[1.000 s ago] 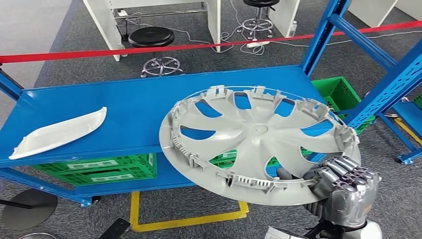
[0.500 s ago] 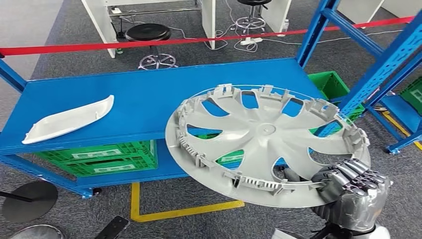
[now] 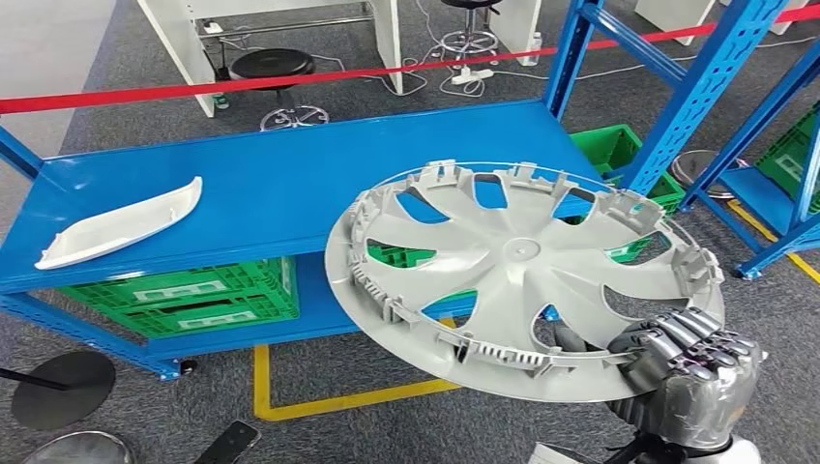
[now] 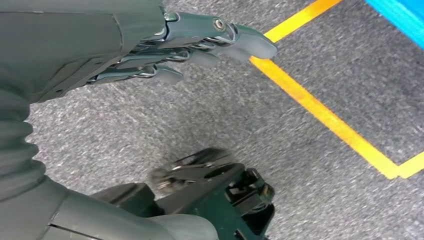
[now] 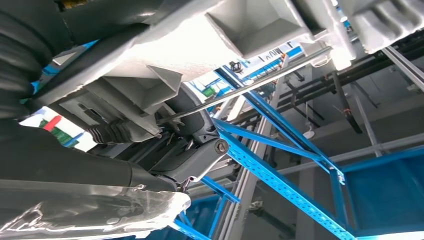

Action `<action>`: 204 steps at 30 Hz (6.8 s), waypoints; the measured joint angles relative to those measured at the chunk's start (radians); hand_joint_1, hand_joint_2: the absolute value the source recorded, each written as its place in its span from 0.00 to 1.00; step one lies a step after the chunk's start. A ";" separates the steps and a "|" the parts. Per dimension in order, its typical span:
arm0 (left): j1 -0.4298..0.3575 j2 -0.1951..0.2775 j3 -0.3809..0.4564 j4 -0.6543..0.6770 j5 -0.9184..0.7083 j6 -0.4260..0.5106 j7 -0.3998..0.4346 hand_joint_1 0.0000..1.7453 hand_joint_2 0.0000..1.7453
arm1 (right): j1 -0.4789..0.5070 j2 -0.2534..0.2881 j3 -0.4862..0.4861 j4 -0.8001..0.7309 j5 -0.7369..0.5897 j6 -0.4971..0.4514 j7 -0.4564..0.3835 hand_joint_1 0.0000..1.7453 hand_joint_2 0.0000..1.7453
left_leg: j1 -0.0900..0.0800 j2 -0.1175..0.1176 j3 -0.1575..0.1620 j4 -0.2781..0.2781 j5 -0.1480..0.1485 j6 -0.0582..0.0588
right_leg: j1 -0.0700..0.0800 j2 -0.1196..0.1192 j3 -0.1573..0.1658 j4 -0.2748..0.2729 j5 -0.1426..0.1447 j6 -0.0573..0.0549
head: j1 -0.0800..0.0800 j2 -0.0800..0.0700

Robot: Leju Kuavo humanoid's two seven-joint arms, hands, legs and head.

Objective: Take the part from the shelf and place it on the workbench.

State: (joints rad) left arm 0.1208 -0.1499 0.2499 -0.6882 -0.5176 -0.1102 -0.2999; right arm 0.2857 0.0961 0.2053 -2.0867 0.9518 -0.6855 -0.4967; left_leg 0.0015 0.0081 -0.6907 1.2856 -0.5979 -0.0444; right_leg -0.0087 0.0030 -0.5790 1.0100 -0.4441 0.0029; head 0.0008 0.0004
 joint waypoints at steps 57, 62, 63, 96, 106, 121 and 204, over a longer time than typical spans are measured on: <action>-0.167 0.018 -0.109 0.235 -0.092 0.060 -0.027 0.00 1.00 | 0.265 0.012 -0.077 -0.257 0.138 -0.001 0.123 1.00 1.00 | -0.006 0.000 -0.006 -0.050 0.046 0.014 | 0.000 -0.001 0.064 -0.041 -0.017 0.003 | 0.002 0.000; -0.168 0.019 -0.109 0.237 -0.091 0.062 -0.027 0.00 1.00 | 0.273 0.014 -0.081 -0.261 0.141 -0.001 0.124 1.00 1.00 | -0.001 -0.020 0.138 -0.240 0.135 0.023 | 0.000 0.021 0.030 -0.025 -0.001 0.012 | 0.002 0.000; -0.168 0.019 -0.109 0.237 -0.091 0.063 -0.027 0.00 1.00 | 0.275 0.015 -0.082 -0.263 0.142 -0.001 0.125 1.00 1.00 | -0.001 -0.029 0.166 -0.287 0.142 0.027 | 0.001 0.025 0.024 -0.022 0.003 0.017 | 0.002 0.000; -0.155 0.014 -0.112 0.230 -0.115 0.053 -0.020 0.00 1.00 | 0.313 0.039 -0.111 -0.311 0.172 -0.001 0.136 1.00 1.00 | -0.002 -0.044 0.170 -0.316 0.136 0.039 | 0.001 0.067 -0.001 -0.006 0.014 0.028 | 0.005 0.000; -0.137 0.010 -0.111 0.226 -0.103 0.052 -0.021 0.00 1.00 | 0.344 0.041 -0.117 -0.318 0.249 -0.002 0.203 1.00 1.00 | 0.002 0.041 0.159 -0.320 0.152 0.060 | -0.003 -0.009 -0.061 0.183 -0.076 0.060 | 0.018 0.000; -0.121 0.014 -0.099 0.192 -0.096 0.072 -0.023 0.00 1.00 | 0.346 0.041 -0.121 -0.344 0.361 -0.002 0.316 1.00 1.00 | -0.005 -0.008 0.069 -0.088 0.050 0.031 | 0.006 0.060 -0.003 0.000 0.008 -0.002 | 0.010 0.000; -0.147 -0.002 0.122 0.217 -0.204 0.130 -0.099 0.00 1.00 | 0.390 0.242 -0.331 -0.507 0.233 -0.003 0.160 1.00 1.00 | -0.021 0.093 0.174 -0.297 0.114 0.038 | 0.001 -0.038 -0.008 0.024 -0.011 0.027 | 0.011 0.000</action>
State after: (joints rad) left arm -0.0266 -0.1516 0.3719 -0.4710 -0.7219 0.0196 -0.3985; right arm 0.6760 0.3385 -0.1254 -2.5933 1.1852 -0.6882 -0.3364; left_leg -0.0191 0.1014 -0.5164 0.9889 -0.4844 -0.0062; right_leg -0.0077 -0.0355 -0.5873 1.0337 -0.4552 0.0303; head 0.0113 0.0001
